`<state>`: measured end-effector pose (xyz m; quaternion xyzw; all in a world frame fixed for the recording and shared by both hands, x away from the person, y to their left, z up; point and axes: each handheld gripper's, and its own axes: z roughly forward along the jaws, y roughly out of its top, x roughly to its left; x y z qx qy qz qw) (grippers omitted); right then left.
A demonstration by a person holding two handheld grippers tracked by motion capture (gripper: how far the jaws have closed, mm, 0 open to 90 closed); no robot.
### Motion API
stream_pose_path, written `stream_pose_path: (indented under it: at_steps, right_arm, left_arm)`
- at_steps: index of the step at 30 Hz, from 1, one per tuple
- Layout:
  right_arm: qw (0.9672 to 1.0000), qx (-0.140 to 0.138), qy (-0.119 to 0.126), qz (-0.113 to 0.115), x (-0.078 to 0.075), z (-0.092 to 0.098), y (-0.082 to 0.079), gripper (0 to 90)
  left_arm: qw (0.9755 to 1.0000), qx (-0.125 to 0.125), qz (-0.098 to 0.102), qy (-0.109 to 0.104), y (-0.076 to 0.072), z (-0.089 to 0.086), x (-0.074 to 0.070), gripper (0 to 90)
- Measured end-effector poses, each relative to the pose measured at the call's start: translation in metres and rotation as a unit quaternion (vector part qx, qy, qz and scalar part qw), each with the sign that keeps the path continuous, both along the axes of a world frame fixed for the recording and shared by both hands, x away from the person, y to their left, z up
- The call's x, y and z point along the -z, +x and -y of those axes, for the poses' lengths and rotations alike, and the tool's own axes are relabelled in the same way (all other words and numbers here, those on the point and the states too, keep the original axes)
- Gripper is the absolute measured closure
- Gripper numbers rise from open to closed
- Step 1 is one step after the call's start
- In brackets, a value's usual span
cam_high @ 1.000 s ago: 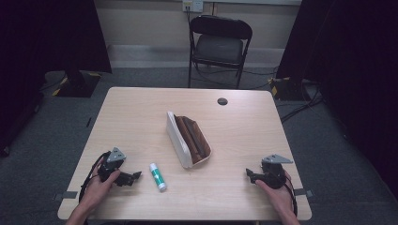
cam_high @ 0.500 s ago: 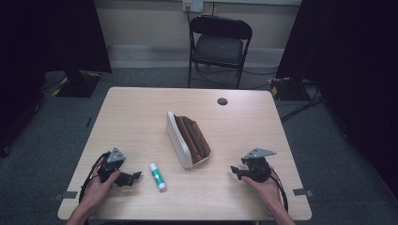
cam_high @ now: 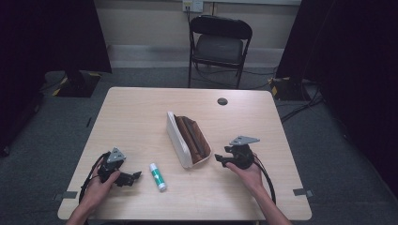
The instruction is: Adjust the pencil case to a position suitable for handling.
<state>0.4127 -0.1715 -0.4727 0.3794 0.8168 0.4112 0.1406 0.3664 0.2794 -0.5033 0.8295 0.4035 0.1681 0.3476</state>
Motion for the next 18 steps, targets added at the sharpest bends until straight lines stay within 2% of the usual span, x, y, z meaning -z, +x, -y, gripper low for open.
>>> stream_pose_path:
  at_steps: [2, 8, 13, 15, 17, 18]
  right_arm:
    - [0.9999, -0.008, -0.005, 0.005, -0.001, -0.006, 0.006, 40.7]
    - [0.9999, -0.014, -0.005, -0.003, 0.003, -0.015, 0.017, 41.7]
    - [0.9999, -0.016, -0.004, 0.003, 0.001, -0.02, 0.021, 41.8]
    - [0.9998, -0.016, -0.011, 0.008, 0.0, -0.022, 0.023, 41.9]
    - [0.9998, -0.016, -0.007, 0.008, 0.001, -0.023, 0.025, 40.8]
    - [0.9997, -0.021, -0.013, 0.005, 0.004, -0.025, 0.025, 40.7]
  left_arm:
    - [1.0, 0.0, 0.0, 0.0, 0.0, 0.0, 0.0, 0.2]
    - [1.0, 0.0, 0.0, 0.0, 0.0, 0.0, 0.0, 0.2]
    - [1.0, 0.0, 0.0, 0.0, 0.0, 0.0, 0.0, 0.2]
    - [1.0, 0.0, 0.0, 0.0, 0.0, 0.0, 0.0, 0.2]
    - [1.0, 0.0, -0.001, 0.001, 0.0, 0.0, 0.0, 0.2]
    - [1.0, 0.0, 0.0, 0.0, 0.0, 0.0, 0.0, 0.2]
